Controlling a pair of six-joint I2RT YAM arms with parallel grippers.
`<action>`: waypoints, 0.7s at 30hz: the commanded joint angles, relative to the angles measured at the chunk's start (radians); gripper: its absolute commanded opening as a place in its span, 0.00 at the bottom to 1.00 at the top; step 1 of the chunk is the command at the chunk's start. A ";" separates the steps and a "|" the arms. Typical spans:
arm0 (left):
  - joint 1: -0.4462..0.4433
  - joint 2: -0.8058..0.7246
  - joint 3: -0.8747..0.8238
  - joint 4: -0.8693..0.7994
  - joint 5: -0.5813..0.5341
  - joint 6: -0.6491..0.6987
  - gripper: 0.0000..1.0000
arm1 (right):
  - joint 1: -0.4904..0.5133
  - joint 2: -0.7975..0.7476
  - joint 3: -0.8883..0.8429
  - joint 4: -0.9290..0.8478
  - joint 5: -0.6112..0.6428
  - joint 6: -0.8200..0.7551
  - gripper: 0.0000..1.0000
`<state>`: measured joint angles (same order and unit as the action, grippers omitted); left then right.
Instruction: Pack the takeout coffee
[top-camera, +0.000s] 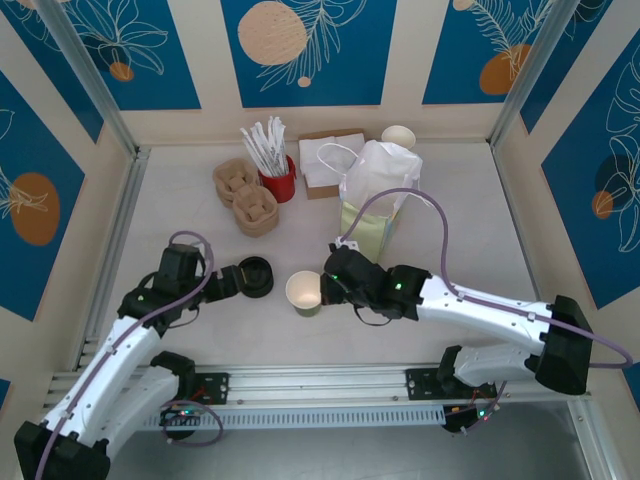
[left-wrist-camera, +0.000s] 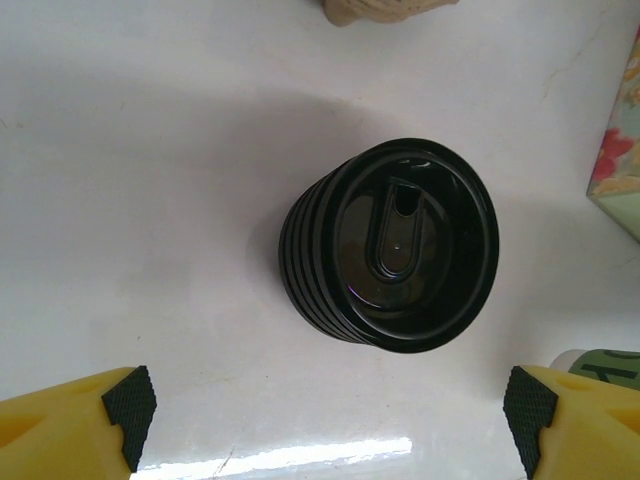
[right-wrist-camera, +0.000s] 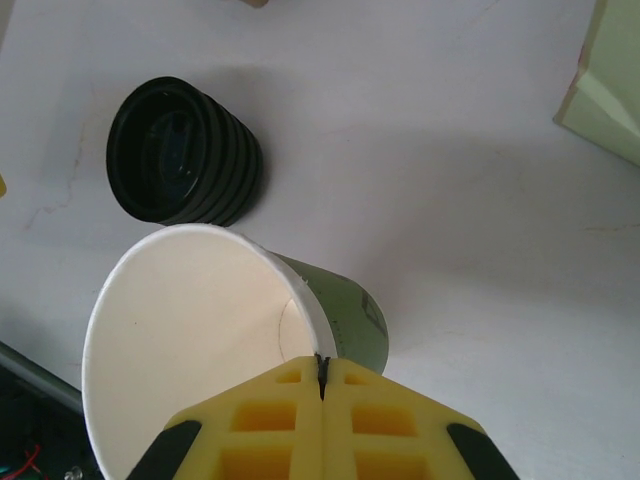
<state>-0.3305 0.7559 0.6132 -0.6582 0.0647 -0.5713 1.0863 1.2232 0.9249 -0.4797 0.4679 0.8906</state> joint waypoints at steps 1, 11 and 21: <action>-0.009 0.033 -0.015 0.044 0.015 -0.003 0.88 | 0.000 0.025 0.000 0.036 0.018 0.010 0.00; -0.013 0.161 0.011 0.102 0.000 0.038 0.66 | -0.006 0.106 0.007 0.039 0.024 0.018 0.00; -0.021 0.227 0.038 0.123 -0.005 0.066 0.62 | -0.014 0.114 -0.010 0.054 0.013 0.047 0.12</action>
<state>-0.3389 0.9668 0.6151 -0.5568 0.0669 -0.5358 1.0809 1.3338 0.9245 -0.4377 0.4679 0.9020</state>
